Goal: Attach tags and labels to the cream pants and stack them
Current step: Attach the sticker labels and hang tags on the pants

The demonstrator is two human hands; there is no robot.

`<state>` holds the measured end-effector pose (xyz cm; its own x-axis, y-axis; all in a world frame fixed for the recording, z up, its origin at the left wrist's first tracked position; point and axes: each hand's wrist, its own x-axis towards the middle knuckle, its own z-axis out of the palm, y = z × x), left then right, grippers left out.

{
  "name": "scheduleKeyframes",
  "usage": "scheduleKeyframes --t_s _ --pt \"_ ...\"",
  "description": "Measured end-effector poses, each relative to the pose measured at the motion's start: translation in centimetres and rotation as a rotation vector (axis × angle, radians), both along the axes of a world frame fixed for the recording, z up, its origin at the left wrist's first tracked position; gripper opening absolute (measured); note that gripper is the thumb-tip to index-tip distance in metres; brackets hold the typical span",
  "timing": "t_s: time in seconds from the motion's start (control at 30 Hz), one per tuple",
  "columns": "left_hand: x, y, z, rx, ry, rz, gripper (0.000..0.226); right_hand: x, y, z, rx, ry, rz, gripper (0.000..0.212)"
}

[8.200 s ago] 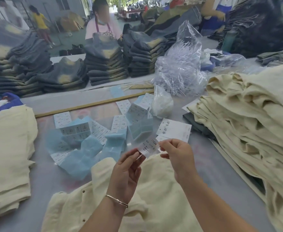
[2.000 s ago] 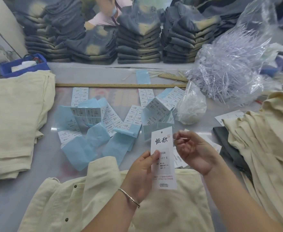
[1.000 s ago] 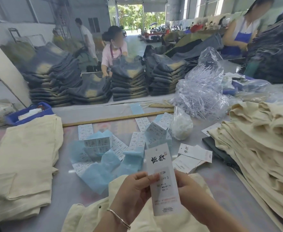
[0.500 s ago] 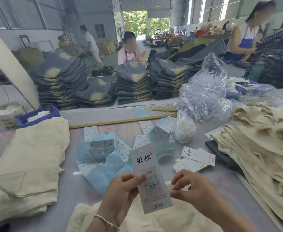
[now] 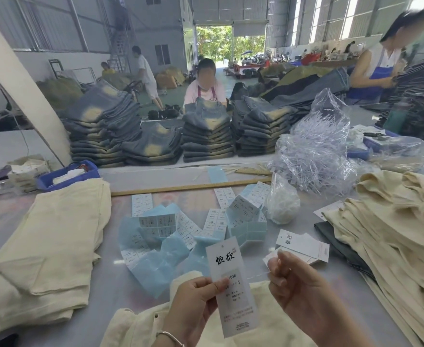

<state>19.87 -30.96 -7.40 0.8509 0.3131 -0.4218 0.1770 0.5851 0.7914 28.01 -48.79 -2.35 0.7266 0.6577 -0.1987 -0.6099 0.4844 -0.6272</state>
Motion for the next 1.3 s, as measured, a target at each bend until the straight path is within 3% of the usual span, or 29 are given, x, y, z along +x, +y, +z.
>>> scheduleKeyframes --t_s 0.07,0.17,0.33,0.47,0.57,0.67,0.77,0.9,1.07,1.3 --pt "0.3 -0.2 -0.2 0.026 0.017 0.013 0.027 0.3 0.3 -0.1 -0.016 -0.004 0.023 0.043" --pt "0.7 -0.3 -0.3 0.110 0.042 0.025 0.017 1.0 0.6 -0.5 -0.115 -0.023 0.004 0.014" --pt "0.6 -0.4 -0.3 0.363 0.031 0.057 0.018 1.5 1.0 -0.5 -0.182 -0.132 -0.021 0.009" --pt "0.5 -0.6 0.5 0.507 -0.028 0.050 0.030 1.6 1.7 0.0 -0.184 -0.241 -0.006 0.024" --pt "0.6 -0.8 1.1 0.577 -0.065 0.002 0.041 1.5 2.3 0.5 -0.293 -0.375 0.050 0.038" --pt "0.7 -0.8 1.6 0.596 -0.053 -0.030 0.053 1.6 3.0 0.7 -0.397 -0.436 0.085 0.026" --pt "0.5 -0.7 2.2 0.618 -0.016 -0.043 0.043 1.8 3.5 0.7 -0.495 -0.486 0.100 0.007" --pt "-0.4 -0.6 2.8 0.626 0.014 -0.012 0.011 1.3 4.6 0.8 -0.563 -0.558 0.166 0.008" --pt "-1.7 0.5 3.1 0.651 0.047 0.073 0.014 0.5 5.4 1.3 -0.635 -0.652 0.199 0.023" --pt "-3.2 1.8 3.2 0.651 -0.004 0.083 0.021 -1.1 7.6 1.6 -0.680 -0.648 0.151 0.004"
